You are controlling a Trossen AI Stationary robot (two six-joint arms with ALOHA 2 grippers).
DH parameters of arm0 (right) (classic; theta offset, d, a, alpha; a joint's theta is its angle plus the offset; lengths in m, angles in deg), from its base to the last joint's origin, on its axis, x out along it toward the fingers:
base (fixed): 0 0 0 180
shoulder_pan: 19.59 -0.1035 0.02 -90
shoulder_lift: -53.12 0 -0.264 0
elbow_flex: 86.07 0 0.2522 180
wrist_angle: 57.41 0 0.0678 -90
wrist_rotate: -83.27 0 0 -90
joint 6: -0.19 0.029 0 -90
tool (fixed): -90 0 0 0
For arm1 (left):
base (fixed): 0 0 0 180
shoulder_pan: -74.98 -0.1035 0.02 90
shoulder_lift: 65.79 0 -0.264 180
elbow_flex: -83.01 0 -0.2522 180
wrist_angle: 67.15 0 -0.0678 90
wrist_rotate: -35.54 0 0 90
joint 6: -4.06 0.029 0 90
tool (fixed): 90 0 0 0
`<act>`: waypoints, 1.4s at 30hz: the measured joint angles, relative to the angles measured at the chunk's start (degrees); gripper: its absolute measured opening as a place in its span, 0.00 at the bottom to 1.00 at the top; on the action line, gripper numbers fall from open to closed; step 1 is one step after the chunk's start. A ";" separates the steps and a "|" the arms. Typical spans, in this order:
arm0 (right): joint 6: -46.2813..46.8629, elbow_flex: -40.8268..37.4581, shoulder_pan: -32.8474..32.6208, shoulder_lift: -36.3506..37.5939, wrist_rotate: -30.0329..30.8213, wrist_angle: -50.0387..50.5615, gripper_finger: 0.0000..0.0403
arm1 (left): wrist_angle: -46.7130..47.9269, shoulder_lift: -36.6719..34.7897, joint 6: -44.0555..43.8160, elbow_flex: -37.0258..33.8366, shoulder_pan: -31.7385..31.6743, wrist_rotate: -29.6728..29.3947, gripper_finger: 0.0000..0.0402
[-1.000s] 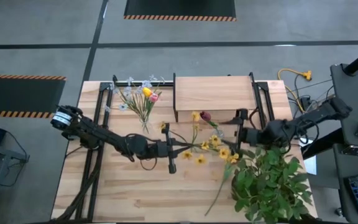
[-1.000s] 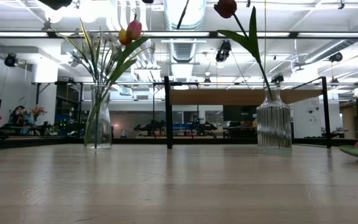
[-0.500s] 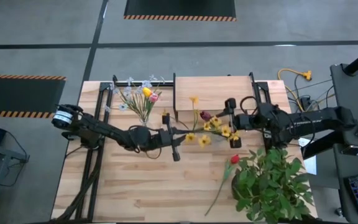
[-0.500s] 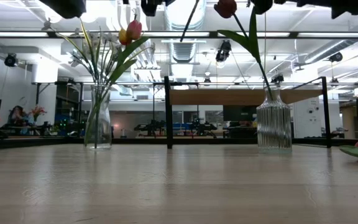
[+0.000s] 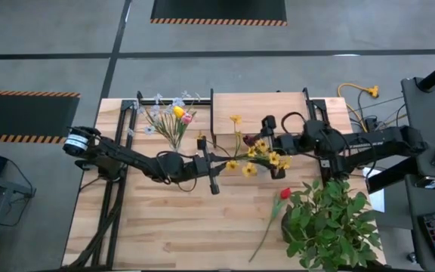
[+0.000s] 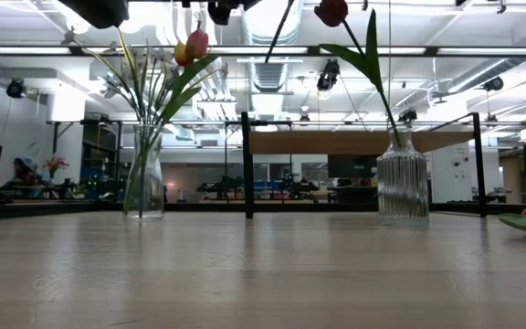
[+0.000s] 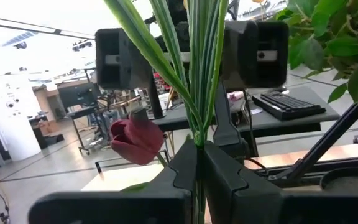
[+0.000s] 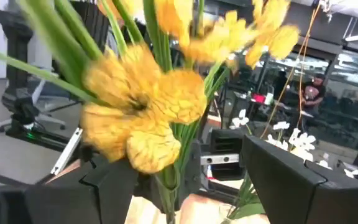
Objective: Pick and place flowers into a vace then onto a shelf
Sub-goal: Put the yellow flowers into the right transparent vase
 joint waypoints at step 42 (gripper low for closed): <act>8.08 8.53 -0.05 -0.92 0.21 11.01 0.03 | 13.55 -6.18 -6.82 2.63 0.41 -0.38 0.47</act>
